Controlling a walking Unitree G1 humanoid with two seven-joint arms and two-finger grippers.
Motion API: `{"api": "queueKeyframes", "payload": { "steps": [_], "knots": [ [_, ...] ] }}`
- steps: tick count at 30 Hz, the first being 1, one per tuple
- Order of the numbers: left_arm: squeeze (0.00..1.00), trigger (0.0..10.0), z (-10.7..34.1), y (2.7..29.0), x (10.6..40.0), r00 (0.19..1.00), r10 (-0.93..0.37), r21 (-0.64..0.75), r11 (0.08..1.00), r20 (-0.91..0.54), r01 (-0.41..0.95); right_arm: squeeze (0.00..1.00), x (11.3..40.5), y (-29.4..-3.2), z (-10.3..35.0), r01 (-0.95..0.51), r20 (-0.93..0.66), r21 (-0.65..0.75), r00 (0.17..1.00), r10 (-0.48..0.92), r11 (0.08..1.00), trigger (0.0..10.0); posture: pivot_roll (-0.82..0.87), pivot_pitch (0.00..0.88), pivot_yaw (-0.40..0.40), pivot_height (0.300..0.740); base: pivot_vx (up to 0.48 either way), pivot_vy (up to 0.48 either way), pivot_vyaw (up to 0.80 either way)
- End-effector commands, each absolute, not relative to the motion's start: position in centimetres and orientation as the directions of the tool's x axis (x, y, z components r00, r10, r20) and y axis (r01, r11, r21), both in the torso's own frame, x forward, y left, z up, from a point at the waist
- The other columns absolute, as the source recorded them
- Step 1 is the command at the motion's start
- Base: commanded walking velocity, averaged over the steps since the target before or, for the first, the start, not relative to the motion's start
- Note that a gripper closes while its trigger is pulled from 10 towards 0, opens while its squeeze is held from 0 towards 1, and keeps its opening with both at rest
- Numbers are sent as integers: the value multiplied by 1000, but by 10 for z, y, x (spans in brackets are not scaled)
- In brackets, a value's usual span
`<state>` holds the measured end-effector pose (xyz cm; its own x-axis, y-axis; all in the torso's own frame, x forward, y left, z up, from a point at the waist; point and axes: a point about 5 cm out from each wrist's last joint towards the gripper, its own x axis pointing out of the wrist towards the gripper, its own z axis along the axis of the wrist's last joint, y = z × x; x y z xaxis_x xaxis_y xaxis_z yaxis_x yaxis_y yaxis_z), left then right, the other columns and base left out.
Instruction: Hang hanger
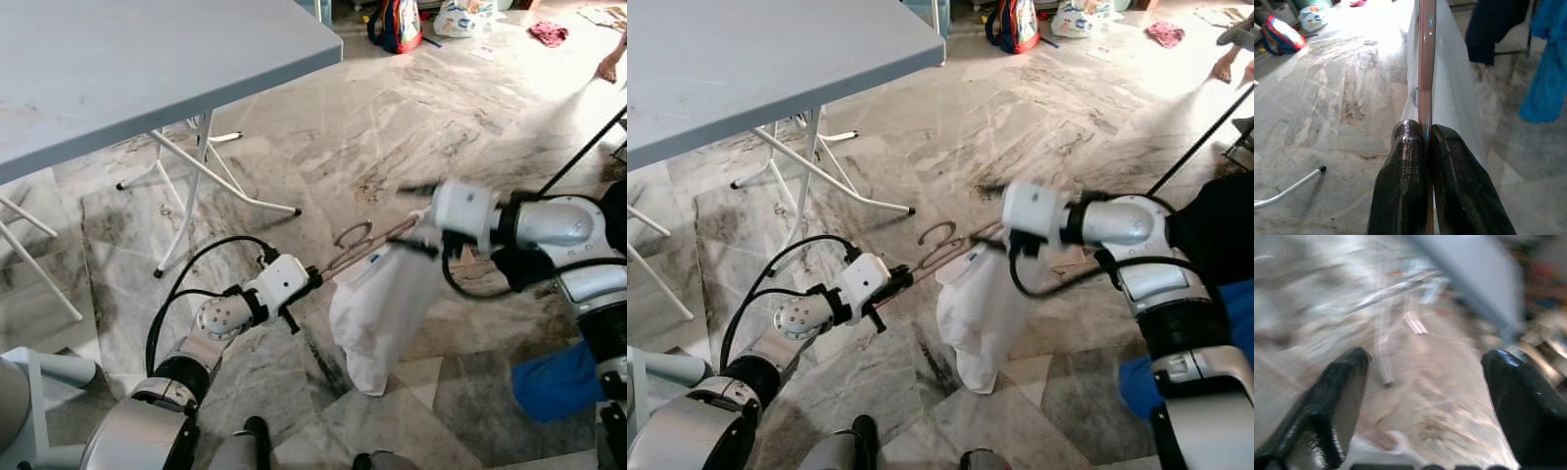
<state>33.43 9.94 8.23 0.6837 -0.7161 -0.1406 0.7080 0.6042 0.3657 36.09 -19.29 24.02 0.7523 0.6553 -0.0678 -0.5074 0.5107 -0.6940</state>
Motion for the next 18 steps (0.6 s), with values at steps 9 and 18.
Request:
{"api": "queueKeyframes", "payload": {
  "steps": [9, 18],
  "knots": [
    [0, 0, 104, 96, 336, 728, -681, 344, 704, 80, 621, 1000, 358, -217, 203, -261, 104, -461, 933, 343, 848, 10000, -78, 236, -5, 740, 0, 0, 0],
    [0, 0, 111, 85, 327, 648, -747, 341, 654, 149, 675, 882, 344, -211, 154, -215, 28, -217, 974, 226, 952, 10000, -64, 232, 9, 740, 0, 0, 0]
  ]
}}
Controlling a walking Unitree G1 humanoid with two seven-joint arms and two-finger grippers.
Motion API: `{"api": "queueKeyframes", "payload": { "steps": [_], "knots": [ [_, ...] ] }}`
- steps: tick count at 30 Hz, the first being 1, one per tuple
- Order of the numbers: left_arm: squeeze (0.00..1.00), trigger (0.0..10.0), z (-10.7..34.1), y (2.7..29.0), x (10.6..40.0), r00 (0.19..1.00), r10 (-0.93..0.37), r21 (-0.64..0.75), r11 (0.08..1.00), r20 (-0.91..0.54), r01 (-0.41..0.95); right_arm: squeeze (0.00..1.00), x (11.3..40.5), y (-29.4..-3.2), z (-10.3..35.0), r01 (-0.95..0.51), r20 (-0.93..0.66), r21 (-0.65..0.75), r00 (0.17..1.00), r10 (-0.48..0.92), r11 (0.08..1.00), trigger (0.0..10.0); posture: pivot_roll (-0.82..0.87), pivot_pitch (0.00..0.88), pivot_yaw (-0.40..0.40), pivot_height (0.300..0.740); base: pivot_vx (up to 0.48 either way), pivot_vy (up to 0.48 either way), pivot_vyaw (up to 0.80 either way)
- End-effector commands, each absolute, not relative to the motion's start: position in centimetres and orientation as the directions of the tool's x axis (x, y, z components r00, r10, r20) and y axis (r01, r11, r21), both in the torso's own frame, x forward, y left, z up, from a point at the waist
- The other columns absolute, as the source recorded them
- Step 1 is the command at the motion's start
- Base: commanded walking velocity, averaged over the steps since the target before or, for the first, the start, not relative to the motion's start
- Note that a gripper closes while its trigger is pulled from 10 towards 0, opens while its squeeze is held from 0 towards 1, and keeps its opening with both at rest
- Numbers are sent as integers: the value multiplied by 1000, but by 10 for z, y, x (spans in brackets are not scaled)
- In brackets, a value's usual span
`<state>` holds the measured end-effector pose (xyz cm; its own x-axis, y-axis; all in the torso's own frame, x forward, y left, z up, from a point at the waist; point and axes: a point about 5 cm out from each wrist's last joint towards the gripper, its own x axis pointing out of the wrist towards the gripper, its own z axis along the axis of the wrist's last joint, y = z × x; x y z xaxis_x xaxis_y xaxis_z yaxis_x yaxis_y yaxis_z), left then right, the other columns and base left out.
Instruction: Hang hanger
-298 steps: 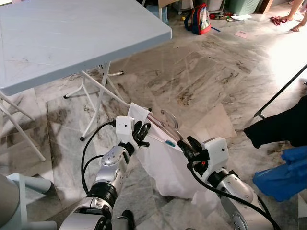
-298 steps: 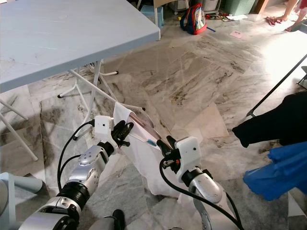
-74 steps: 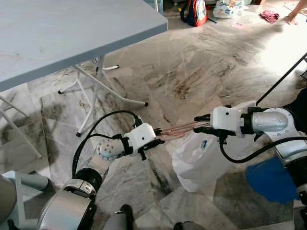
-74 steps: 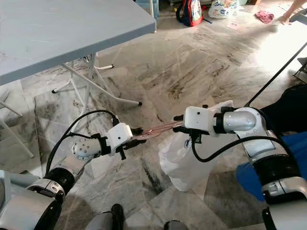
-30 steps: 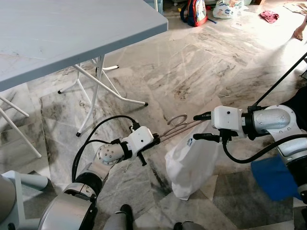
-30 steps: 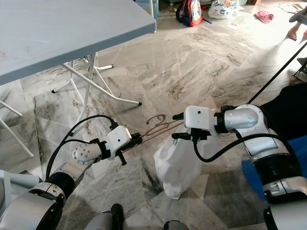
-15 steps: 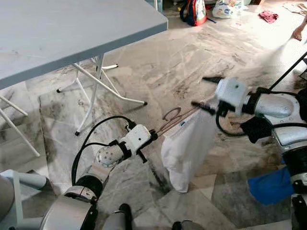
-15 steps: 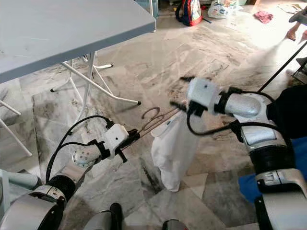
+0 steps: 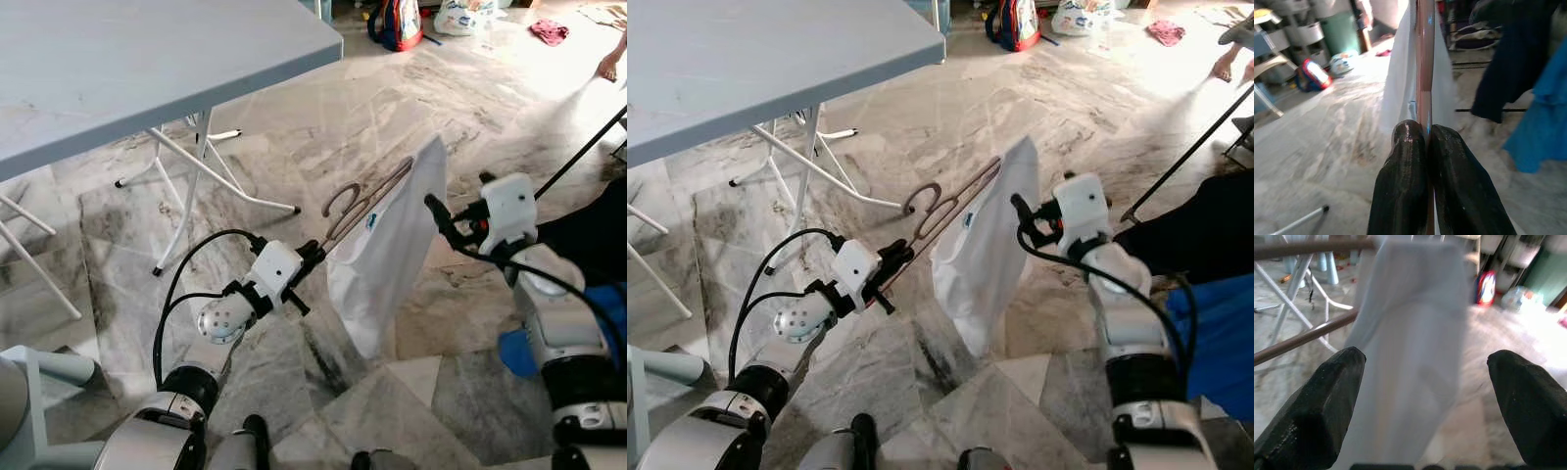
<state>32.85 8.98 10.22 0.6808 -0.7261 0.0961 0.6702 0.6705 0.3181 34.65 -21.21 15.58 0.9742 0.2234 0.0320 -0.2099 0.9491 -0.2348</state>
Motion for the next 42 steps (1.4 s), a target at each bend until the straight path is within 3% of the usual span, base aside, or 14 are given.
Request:
{"api": "queueKeyframes", "payload": {
  "steps": [1, 2, 3, 4, 6, 11, 20, 21, 42],
  "knots": [
    [0, 0, 112, 83, 326, 634, -758, 341, 643, 154, 686, 667, 342, -207, 148, -231, 14, -191, 971, 237, 954, 10000, -64, 232, 9, 740, 0, 0, 0],
    [0, 0, 112, 82, 325, 631, -760, 337, 642, 156, 689, 667, 342, -205, 146, -235, 8, -182, 971, 241, 955, 10000, -62, 231, 11, 740, 0, 0, 0],
    [0, 0, 111, 81, 324, 623, -768, 332, 633, 152, 699, 282, 342, -202, 143, -251, -4, -164, 967, 254, 954, 10000, -59, 230, 14, 740, 0, 0, 0],
    [0, 0, 111, 80, 324, 617, -773, 332, 627, 149, 705, 282, 341, -201, 142, -260, -9, -155, 965, 262, 953, 10000, -59, 230, 14, 740, 0, 0, 0],
    [0, 0, 109, 77, 321, 599, -788, 329, 609, 142, 722, 0, 340, -196, 137, -282, -27, -144, 959, 281, 948, 10000, -58, 228, 16, 740, 0, 0, 0],
    [0, 0, 108, 74, 319, 583, -801, 330, 592, 138, 735, 0, 339, -188, 133, -320, -43, -135, 947, 317, 938, 10000, -57, 226, 19, 740, 0, 0, 0],
    [0, 0, 115, 68, 314, 532, -831, 327, 554, 162, 765, 0, 349, -185, 126, -263, -84, -122, 963, 255, 957, 10000, -60, 222, 21, 740, 0, 0, 0],
    [0, 0, 116, 67, 312, 521, -837, 327, 546, 168, 772, 0, 353, -185, 122, -228, -99, -120, 971, 217, 966, 0, -57, 222, 21, 740, 0, 0, 0],
    [0, 0, 126, 65, 304, 495, -846, 323, 532, 196, 782, 0, 363, -232, 113, 138, -171, -54, 975, -145, 989, 0, -40, 217, 9, 740, 0, 0, 0]
  ]
}}
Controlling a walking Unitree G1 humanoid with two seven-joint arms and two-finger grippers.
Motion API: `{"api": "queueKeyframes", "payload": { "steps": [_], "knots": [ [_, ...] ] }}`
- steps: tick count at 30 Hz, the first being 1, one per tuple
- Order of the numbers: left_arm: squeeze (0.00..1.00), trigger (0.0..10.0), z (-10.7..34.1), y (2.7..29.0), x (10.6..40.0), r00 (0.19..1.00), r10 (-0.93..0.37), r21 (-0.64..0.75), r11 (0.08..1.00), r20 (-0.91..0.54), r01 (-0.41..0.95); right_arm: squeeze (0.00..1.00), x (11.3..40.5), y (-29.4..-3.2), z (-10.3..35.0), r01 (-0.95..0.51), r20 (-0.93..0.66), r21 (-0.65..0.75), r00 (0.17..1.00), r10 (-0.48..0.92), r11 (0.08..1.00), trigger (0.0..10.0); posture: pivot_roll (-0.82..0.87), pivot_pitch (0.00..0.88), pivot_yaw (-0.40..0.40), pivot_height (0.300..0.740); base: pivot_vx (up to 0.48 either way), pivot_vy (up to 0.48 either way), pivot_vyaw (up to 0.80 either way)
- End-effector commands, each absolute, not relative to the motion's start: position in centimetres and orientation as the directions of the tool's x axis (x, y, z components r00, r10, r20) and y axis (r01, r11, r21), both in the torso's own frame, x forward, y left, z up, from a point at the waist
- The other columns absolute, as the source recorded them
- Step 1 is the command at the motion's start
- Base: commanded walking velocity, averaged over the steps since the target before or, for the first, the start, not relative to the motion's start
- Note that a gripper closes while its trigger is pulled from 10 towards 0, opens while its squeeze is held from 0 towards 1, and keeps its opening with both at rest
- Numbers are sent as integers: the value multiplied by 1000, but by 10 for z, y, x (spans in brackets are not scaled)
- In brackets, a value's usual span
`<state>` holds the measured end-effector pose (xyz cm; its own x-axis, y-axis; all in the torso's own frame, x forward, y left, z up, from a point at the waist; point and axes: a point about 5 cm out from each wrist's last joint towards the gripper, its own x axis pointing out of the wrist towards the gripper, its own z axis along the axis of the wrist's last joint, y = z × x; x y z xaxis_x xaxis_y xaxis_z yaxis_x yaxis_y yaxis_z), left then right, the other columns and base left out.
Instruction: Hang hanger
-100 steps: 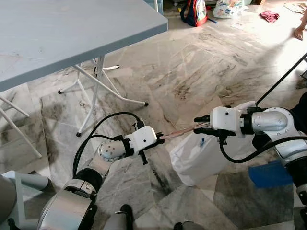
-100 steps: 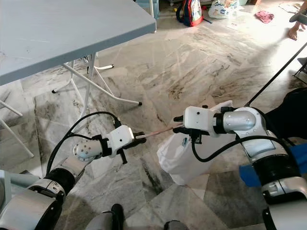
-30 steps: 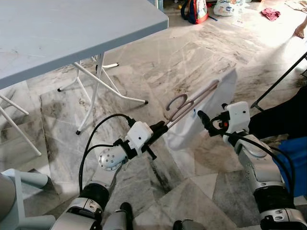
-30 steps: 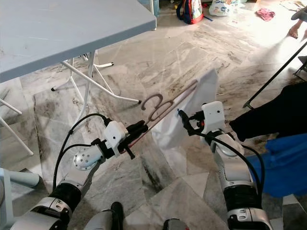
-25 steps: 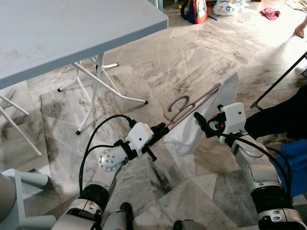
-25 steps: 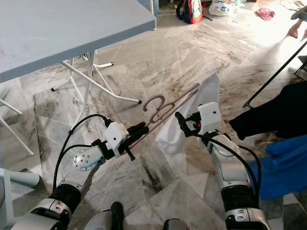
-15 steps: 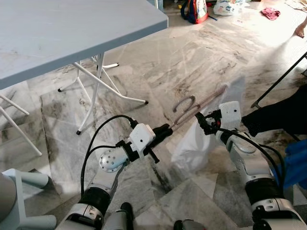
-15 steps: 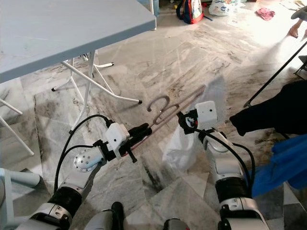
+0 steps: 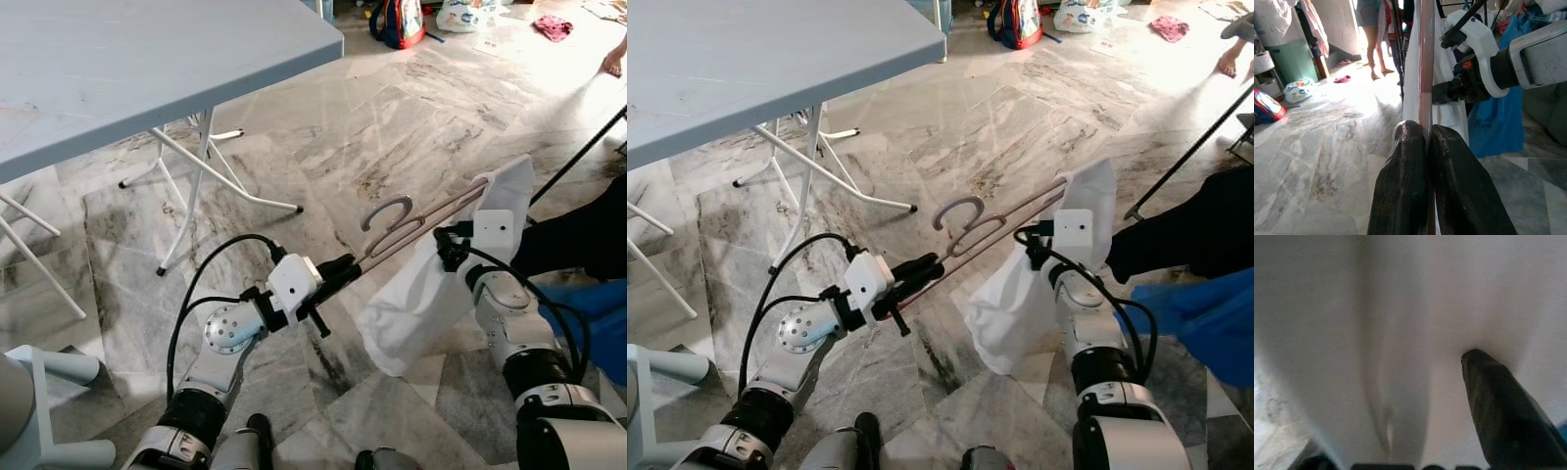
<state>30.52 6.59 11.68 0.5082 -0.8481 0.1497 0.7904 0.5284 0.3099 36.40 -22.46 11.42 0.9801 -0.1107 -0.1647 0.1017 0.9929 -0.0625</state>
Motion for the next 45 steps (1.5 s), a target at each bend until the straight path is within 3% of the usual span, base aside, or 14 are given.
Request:
{"api": "queueKeyframes", "payload": {
  "steps": [1, 29, 36, 42, 45],
  "knots": [
    [0, 0, 126, 65, 304, 495, -846, 323, 532, 196, 782, 0, 363, -232, 113, 138, -171, -54, 975, -145, 989, 0, -40, 217, 9, 740, 0, 0, 0],
    [0, 0, 112, 65, 302, 495, -862, 360, 498, 110, 789, 0, 366, -248, 134, 206, -72, -34, 975, -208, 978, 0, -62, 206, -1, 740, 0, 0, 0],
    [0, 0, 96, 68, 297, 479, -878, 394, 442, 4, 806, 0, 369, -251, 145, 222, -35, -57, 974, -224, 973, 0, -64, 205, -5, 740, 0, 0, 0],
    [0, 0, 65, 75, 291, 490, -852, 413, 385, -186, 825, 0, 371, -249, 157, 215, 11, -161, 976, -216, 963, 0, -64, 205, -9, 740, 0, 0, 0],
    [0, 0, 60, 77, 290, 503, -839, 399, 397, -208, 827, 0, 371, -248, 162, 214, 27, -179, 977, -213, 960, 0, -65, 204, -12, 740, 0, 0, 0]
  ]
}}
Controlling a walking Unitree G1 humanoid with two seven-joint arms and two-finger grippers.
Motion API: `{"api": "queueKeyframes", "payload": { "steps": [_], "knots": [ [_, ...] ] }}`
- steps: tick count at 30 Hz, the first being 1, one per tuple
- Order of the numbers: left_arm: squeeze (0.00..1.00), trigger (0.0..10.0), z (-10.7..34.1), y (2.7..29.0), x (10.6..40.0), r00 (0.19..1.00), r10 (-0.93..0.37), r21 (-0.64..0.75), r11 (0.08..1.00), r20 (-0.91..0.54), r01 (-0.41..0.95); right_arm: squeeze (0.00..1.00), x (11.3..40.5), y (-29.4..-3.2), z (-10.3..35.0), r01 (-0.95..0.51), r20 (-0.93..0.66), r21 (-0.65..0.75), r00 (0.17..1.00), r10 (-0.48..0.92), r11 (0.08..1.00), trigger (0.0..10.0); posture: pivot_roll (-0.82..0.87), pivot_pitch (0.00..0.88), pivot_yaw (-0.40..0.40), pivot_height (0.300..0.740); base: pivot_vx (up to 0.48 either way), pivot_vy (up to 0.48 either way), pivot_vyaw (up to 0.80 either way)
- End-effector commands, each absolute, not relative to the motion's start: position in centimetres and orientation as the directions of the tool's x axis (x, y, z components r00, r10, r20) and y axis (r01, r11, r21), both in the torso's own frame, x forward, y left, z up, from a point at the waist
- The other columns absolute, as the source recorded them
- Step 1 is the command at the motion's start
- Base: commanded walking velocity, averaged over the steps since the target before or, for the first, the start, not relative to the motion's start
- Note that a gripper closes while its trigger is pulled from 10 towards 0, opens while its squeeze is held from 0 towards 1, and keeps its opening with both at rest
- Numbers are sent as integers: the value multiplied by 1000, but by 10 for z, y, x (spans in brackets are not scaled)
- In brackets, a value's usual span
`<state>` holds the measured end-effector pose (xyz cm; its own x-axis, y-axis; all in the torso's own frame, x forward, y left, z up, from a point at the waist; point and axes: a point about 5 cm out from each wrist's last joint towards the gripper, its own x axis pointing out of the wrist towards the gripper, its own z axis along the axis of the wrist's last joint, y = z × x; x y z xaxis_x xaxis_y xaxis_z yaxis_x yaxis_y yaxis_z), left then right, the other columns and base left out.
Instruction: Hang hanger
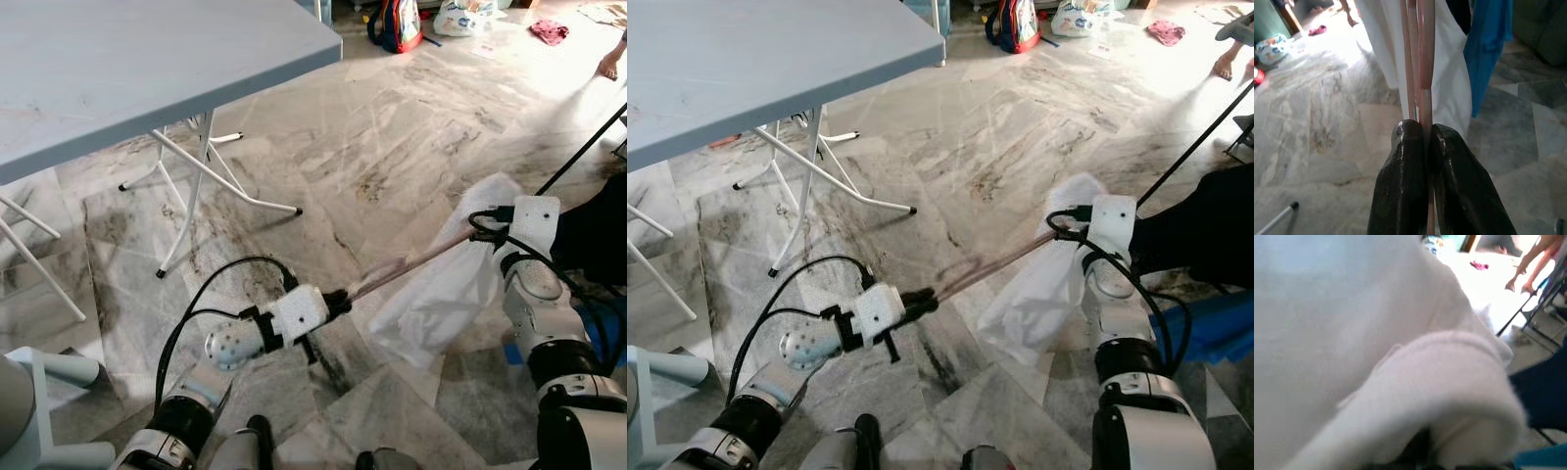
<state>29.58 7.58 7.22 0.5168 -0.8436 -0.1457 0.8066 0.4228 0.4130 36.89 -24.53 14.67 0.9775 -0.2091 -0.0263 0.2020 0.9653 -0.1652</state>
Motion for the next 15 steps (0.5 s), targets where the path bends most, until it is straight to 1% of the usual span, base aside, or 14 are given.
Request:
{"api": "queueKeyframes", "payload": {
  "steps": [1, 2, 3, 6, 7, 8, 9, 10, 12, 14, 15],
  "knots": [
    [0, 0, 57, 78, 289, 502, -835, 395, 393, -224, 830, 0, 372, -247, 163, 214, 30, -192, 977, -213, 958, 0, -65, 204, -12, 740, 0, 0, 0],
    [0, 0, 57, 78, 289, 502, -835, 395, 393, -224, 830, 0, 372, -247, 163, 214, 30, -192, 977, -213, 958, 0, -65, 204, -12, 740, 0, 0, 0],
    [0, 0, 52, 81, 288, 500, -827, 393, 383, -257, 836, 0, 374, -245, 169, 203, 47, -225, 979, -198, 953, 0, -67, 204, -12, 740, 0, 0, 0],
    [0, 0, 51, 82, 287, 500, -826, 393, 383, -259, 836, 0, 374, -245, 171, 200, 47, -239, 980, -194, 950, 0, -70, 204, -11, 740, 0, 0, 0],
    [0, 0, 51, 82, 286, 490, -834, 390, 376, -252, 841, 0, 374, -247, 169, 203, 33, -243, 979, -201, 949, 0, -69, 203, -12, 740, 0, 0, 0],
    [0, 0, 49, 82, 282, 456, -852, 388, 341, -258, 856, 0, 373, -253, 164, 223, -9, -237, 973, -232, 946, 0, -64, 204, -12, 740, 0, 0, 0],
    [0, 0, 49, 82, 282, 456, -852, 388, 341, -258, 856, 0, 373, -253, 164, 223, -9, -237, 973, -232, 946, 0, -64, 204, -12, 740, 0, 0, 0],
    [0, 0, 48, 84, 280, 445, -851, 397, 320, -278, 860, 0, 373, -256, 163, 229, -17, -260, 970, -241, 938, 0, -64, 205, -11, 740, 0, 0, 0],
    [0, 0, 46, 86, 280, 446, -847, 399, 316, -290, 861, 0, 373, -256, 164, 225, -13, -282, 971, -239, 933, 0, -66, 207, -10, 740, 0, 0, 0],
    [0, 0, 46, 88, 281, 463, -837, 408, 330, -290, 851, 0, 373, -253, 161, 181, -34, -325, 979, -202, 928, 0, -67, 207, -9, 740, 0, 0, 0],
    [0, 0, 46, 88, 281, 463, -837, 408, 330, -290, 851, 0, 373, -253, 161, 181, -34, -325, 979, -202, 928, 0, -67, 207, -9, 740, 0, 0, 0]
  ]
}}
